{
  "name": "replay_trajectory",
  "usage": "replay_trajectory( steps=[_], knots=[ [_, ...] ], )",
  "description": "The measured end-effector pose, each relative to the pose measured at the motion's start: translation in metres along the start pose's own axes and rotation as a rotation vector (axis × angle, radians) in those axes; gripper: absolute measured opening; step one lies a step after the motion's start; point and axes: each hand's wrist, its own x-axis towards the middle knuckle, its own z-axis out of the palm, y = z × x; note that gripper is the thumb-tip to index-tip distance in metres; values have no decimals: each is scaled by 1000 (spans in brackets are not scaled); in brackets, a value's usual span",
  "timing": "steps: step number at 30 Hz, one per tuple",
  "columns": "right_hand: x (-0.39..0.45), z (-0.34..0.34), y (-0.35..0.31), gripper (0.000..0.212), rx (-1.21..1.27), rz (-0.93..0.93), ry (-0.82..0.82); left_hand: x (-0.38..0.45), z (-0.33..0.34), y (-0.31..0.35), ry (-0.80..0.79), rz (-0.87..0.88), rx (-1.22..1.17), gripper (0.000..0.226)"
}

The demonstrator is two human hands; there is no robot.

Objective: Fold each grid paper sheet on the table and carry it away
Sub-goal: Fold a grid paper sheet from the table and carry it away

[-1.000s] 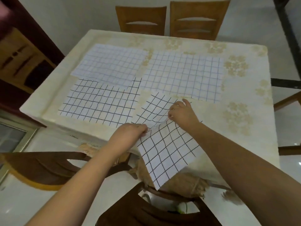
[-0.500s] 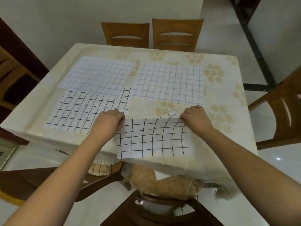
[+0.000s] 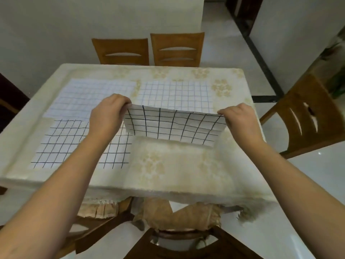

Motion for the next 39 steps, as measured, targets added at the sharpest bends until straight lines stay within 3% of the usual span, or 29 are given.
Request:
replay_trajectory(
  steps=[3,7,12,17,21,35,39],
  knots=[
    [-24,0,1,23,44,-33,79,-20,11,-3,0,36,-43,5],
    [-72,22,-13,25,78,-24,130,-65,46,-8,-187,37,-97,3],
    [-120,70,-26,33,117,38,-38,-116,97,-14,-497,34,-139,10],
    [-159,102,-45,42,110,151,-296,-161,127,-16,-665,-20,-106,14],
    [-177,117,-65,46,166,221,-447,-183,142,-13,-668,-184,-174,18],
    [-147,138,-126,42,255,100,-534,-181,160,-4,-566,-801,-265,34],
    [-152,149,-127,48,254,121,-641,-181,162,-9,-607,-1006,-227,28]
  ],
)
